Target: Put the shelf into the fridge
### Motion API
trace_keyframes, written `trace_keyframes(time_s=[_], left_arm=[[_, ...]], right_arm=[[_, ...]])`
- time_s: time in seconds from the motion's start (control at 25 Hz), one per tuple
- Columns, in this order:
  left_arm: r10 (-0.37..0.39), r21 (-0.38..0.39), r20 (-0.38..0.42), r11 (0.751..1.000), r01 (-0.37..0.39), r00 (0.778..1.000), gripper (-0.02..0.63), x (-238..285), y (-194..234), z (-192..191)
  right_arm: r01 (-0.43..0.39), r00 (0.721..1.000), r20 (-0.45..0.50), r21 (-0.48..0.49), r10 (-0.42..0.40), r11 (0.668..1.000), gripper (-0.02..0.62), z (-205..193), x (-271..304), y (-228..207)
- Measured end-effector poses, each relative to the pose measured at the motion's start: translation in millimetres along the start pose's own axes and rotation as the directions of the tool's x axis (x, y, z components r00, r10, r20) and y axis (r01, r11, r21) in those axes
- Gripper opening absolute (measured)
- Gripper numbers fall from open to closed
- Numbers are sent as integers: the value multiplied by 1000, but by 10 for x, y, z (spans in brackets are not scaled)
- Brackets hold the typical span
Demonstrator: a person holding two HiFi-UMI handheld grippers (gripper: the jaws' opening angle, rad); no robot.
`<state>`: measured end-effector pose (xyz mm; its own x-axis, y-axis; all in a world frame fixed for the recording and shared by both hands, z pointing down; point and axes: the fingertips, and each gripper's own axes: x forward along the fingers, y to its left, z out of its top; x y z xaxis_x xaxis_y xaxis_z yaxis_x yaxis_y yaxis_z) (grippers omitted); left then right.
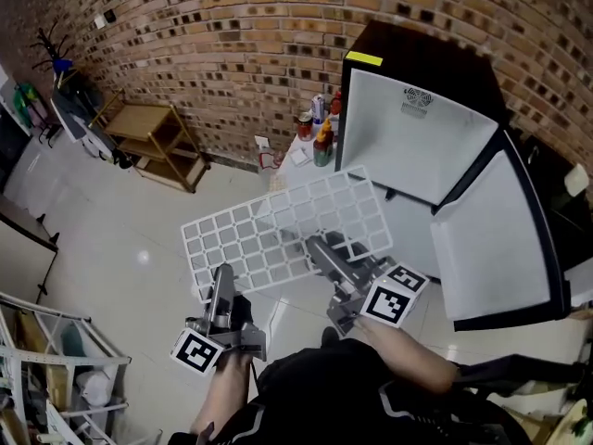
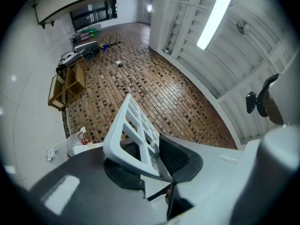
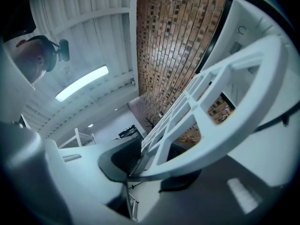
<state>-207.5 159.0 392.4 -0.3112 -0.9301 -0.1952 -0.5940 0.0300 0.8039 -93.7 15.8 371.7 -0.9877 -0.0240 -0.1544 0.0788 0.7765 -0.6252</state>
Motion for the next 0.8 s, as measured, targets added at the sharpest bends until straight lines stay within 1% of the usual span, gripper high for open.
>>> trace_keyframes(time_s=[0.24,0.4,0.64,0.72,0.8], left_arm=[[-27,-5,-49,1000,27,998,87,434,-33,-187],[-34,-18,-92,999,32,995,87,696,-46,-351],[-69,-32,-137,997,66,988,87,1085,-163,-589],[-82,-40,-165,996,77,983,87,1224,-168,-681],[-97,-45,-210,995,90,973,87,1339,-143,-769]], right_arm=[[44,998,34,7,-44,999,118,258,-88,-315],[82,995,54,31,-83,996,118,394,-191,-537],[133,986,100,23,-135,991,118,666,-385,-791],[158,980,120,21,-159,987,118,743,-448,-894],[197,969,144,25,-198,980,118,771,-523,-977]])
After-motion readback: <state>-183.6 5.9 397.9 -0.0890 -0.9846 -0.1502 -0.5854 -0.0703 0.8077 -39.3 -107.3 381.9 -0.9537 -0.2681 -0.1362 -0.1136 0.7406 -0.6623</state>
